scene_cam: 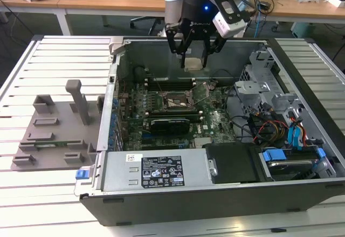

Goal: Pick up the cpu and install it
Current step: 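Pick up the cpu and move it towards the insertion slot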

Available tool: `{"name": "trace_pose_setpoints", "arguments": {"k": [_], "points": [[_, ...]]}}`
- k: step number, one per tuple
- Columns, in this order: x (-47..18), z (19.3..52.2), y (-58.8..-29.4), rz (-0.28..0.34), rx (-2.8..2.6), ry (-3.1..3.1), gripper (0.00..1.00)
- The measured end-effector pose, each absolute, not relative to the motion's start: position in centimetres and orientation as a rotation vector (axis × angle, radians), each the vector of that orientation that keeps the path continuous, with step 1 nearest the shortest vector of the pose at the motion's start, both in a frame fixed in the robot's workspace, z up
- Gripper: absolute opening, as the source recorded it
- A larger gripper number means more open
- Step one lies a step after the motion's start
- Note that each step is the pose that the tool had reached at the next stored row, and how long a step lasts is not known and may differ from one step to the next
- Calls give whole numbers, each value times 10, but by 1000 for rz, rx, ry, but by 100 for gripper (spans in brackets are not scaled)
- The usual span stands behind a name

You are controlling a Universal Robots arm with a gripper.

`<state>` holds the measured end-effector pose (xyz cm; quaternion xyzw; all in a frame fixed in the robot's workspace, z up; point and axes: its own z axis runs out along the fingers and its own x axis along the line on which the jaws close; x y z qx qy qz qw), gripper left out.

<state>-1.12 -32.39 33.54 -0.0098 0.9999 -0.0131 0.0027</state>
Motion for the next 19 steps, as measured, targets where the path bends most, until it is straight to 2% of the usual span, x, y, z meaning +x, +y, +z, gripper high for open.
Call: {"name": "trace_pose_setpoints", "arguments": {"k": [19], "points": [[-17,317,-319,-42,-31,3136,55]]}}
